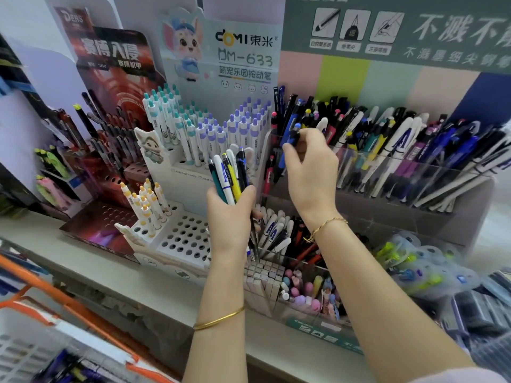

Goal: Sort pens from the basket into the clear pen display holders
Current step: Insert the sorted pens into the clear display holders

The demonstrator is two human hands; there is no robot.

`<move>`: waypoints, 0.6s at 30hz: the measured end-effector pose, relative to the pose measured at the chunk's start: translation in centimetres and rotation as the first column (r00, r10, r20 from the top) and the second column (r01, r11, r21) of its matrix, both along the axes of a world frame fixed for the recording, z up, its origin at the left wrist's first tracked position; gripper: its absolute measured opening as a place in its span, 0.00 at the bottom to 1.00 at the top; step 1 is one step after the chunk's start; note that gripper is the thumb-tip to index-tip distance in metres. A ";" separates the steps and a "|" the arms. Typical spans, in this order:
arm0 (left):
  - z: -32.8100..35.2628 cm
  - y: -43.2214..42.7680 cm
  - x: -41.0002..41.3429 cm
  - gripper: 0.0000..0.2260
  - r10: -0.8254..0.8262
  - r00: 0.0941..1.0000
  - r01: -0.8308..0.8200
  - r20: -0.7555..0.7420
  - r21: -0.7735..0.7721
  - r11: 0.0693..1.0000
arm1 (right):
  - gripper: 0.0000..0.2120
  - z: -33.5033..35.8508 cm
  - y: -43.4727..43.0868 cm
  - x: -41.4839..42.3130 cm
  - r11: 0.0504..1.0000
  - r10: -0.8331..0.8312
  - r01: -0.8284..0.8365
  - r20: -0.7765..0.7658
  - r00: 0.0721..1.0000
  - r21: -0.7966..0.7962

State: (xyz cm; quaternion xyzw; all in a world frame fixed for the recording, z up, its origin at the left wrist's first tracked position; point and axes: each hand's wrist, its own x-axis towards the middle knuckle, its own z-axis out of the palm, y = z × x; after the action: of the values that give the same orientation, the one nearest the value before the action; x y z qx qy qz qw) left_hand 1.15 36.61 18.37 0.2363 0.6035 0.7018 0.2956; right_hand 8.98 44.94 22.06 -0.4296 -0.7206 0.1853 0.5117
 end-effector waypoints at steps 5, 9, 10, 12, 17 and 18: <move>0.7 -0.5 -0.1 0.09 -0.042 0.999 0.042 -0.008 0.046 0.998 | 0.12 -1.7 0.3 -0.8 0.993 -0.100 0.116 0.355 0.930 -0.024; 1.2 -0.7 -0.1 0.11 -0.073 0.997 0.071 0.028 0.076 0.995 | 0.12 -2.8 0.4 -1.0 0.981 -0.130 0.183 0.468 0.874 -0.068; 1.2 -0.7 -0.1 0.12 -0.079 0.996 0.076 0.036 0.083 0.994 | 0.11 -2.9 0.4 -1.0 0.980 -0.133 0.187 0.466 0.875 -0.070; 1.2 -0.7 0.0 0.12 -0.085 0.995 0.080 0.047 0.089 0.993 | 0.10 -3.0 0.2 -1.0 0.982 -0.131 0.175 0.412 0.902 -0.071; 0.9 -0.4 0.0 0.13 -0.101 0.993 0.096 0.056 0.083 0.992 | 0.07 -2.7 0.3 -1.0 0.988 -0.085 0.122 0.326 0.942 -0.095; 0.9 -0.4 0.1 0.13 -0.103 0.993 0.098 0.054 0.081 0.992 | 0.06 -2.6 0.4 -0.9 0.988 -0.073 0.111 0.315 0.946 -0.103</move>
State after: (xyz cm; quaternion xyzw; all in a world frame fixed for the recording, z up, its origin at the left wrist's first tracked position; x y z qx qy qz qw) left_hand 1.21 36.23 19.30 0.2572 0.5542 0.7156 0.3385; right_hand 8.07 45.32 19.46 -0.5164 -0.7589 0.1340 0.3735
